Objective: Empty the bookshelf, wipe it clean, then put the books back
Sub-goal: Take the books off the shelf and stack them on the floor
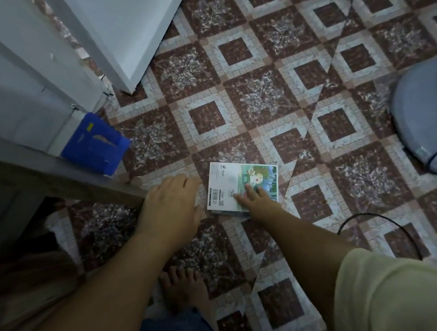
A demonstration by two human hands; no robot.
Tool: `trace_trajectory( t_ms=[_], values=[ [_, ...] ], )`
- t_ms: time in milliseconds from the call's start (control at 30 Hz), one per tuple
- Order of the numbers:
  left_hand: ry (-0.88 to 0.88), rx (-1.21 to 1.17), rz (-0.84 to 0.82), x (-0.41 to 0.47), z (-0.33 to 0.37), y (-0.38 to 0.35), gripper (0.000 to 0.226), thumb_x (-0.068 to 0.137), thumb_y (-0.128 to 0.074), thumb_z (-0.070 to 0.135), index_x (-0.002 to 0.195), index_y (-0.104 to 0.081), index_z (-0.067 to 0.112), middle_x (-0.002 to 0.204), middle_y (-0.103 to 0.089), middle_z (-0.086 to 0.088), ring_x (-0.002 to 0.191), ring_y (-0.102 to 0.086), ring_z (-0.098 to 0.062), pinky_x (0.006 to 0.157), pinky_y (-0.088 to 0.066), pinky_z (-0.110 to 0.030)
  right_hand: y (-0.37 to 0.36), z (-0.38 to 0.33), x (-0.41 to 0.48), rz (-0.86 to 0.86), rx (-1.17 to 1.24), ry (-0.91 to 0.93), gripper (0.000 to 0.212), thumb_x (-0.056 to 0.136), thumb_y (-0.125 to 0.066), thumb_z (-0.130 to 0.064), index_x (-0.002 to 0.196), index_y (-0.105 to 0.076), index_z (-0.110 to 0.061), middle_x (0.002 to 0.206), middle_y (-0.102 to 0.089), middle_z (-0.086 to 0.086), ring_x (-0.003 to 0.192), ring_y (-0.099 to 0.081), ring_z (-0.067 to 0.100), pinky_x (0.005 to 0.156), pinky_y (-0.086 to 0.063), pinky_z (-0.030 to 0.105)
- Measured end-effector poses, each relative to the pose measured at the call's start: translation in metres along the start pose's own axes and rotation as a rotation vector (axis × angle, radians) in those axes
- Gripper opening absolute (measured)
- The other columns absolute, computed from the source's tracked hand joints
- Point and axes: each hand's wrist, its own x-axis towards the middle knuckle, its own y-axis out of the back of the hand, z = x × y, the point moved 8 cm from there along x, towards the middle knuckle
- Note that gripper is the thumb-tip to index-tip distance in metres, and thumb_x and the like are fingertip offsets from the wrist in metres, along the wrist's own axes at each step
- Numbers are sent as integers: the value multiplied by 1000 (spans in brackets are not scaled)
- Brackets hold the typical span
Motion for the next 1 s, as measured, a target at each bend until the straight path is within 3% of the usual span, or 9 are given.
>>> trace_trajectory(
  t_ms=[100, 233, 467, 667, 767, 867, 1000],
  values=[
    [2, 7, -26, -1, 1, 1, 52, 91, -56, 39, 138, -43, 22, 129, -51, 2, 121, -46, -19, 98, -38, -35, 13, 1, -3, -46, 1, 16, 85, 92, -61, -17, 155, -8, -35, 163, 7, 6, 149, 1, 35, 115, -23, 57],
    [40, -75, -67, -9, 2, 17, 49, 94, -54, 35, 139, -38, 24, 132, -47, 4, 120, -45, -16, 97, -40, -30, 55, -7, -30, 218, 8, -10, 68, 89, -58, -19, 149, -28, -30, 149, -38, 8, 131, -42, 31, 107, -36, 50],
    [175, -123, -213, -39, -5, 49, 47, 95, -53, 40, 137, -40, 22, 134, -46, 1, 113, -53, -18, 91, -49, -35, 128, -53, -104, 482, 42, 102, 40, 94, -50, -23, 134, -52, -18, 131, -55, 7, 117, -50, 28, 101, -37, 41],
    [215, -94, -4, -111, -35, 133, 37, 94, -51, 45, 130, -46, 36, 125, -55, 11, 104, -54, -10, 83, -49, -28, 215, -125, -207, 774, 2, 335, 30, 98, -46, -28, 124, -58, -20, 118, -62, 2, 108, -57, 24, 97, -38, 39],
    [319, -68, 145, -160, -63, 174, 36, 91, -53, 46, 125, -55, 34, 119, -58, 8, 105, -55, -13, 83, -47, -31, 243, -169, -265, 928, -8, 474, 22, 93, -49, -27, 101, -66, -17, 91, -66, 1, 81, -62, 23, 73, -50, 37],
    [434, -15, 244, -209, -85, 206, 38, 91, -52, 47, 126, -54, 33, 121, -57, 8, 111, -54, -15, 85, -44, -32, 259, -219, -316, 1003, -33, 643, 26, 91, -44, -31, 92, -66, -17, 79, -61, 0, 66, -57, 20, 55, -49, 33],
    [597, 18, 332, -285, -108, 226, 46, 91, -48, 51, 132, -46, 31, 126, -52, 6, 119, -49, -18, 90, -41, -33, 258, -298, -369, 987, -154, 810, 23, 93, -47, -35, 103, -64, -22, 92, -62, -2, 81, -60, 19, 66, -48, 32]
  ],
)
